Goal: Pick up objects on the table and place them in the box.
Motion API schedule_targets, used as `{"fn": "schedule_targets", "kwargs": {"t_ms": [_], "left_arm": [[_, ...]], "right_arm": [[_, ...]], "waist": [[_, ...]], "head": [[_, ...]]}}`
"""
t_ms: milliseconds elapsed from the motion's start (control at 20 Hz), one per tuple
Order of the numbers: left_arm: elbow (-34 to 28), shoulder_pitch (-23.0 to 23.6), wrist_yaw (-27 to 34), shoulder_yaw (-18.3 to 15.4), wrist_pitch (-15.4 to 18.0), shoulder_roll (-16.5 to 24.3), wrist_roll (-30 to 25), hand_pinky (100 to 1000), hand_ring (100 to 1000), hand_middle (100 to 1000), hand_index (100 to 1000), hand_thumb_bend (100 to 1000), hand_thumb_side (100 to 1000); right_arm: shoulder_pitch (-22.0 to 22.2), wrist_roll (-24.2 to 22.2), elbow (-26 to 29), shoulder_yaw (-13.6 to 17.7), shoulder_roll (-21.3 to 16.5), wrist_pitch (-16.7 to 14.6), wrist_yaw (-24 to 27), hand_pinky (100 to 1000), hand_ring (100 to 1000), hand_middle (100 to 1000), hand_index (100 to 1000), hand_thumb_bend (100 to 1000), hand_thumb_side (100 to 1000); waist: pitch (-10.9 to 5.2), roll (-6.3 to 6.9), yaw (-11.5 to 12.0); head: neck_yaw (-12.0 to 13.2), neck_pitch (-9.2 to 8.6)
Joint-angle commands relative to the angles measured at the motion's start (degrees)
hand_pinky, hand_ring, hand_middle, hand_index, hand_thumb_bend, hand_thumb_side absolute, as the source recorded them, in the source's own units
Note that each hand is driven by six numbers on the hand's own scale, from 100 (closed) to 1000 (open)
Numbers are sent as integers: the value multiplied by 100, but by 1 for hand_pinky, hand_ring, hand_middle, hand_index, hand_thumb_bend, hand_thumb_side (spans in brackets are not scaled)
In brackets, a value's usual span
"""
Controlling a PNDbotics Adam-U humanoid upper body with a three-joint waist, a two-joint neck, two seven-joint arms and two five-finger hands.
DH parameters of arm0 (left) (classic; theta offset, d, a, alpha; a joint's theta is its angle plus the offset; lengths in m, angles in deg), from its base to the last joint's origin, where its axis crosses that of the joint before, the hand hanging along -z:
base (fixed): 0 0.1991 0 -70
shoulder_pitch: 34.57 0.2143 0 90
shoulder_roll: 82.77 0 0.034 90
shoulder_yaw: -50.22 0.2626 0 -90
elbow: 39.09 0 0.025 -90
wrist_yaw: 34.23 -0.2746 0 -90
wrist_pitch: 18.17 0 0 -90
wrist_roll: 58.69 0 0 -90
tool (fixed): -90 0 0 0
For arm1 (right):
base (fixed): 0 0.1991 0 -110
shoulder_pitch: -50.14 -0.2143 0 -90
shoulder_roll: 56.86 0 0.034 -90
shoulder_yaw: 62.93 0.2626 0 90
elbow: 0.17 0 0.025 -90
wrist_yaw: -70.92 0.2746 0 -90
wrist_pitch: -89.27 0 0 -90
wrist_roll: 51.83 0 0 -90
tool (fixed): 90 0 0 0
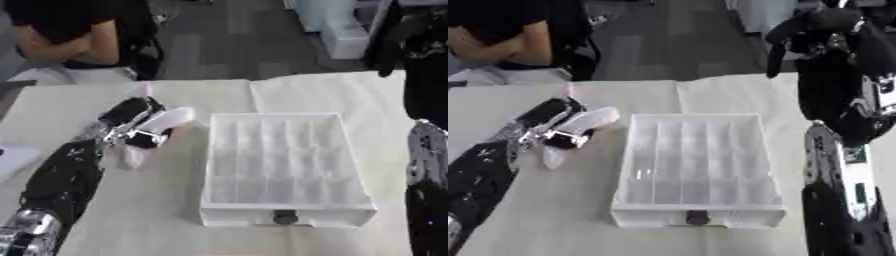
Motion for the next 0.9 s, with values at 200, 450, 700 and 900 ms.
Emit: {"fn": "schedule_targets", "kwargs": {"t_ms": [200,450,700,900], "left_arm": [[-1550,-259,-529,48,-139,-21,964,100,100,153,268,100,100],[-1934,-640,-734,182,-38,69,1078,100,116,171,283,100,100],[-1863,-902,-291,468,303,150,1066,100,106,158,271,100,100],[-1773,-965,399,817,726,25,761,100,102,152,264,100,100]], "right_arm": [[-81,-257,57,-2,12,-223,-19,298,595,825,732,100,850],[-71,-275,55,-11,11,-209,-26,297,595,824,729,100,845],[-61,-296,57,-14,9,-189,-34,297,595,824,727,100,840],[-58,-306,57,-18,22,-171,-37,297,595,824,726,100,839]], "waist": [[-57,7,-17],[-71,26,-36],[-75,43,-53],[-83,45,-82]], "head": [[-83,-19],[-102,-19],[-107,-19],[-79,-19]]}}
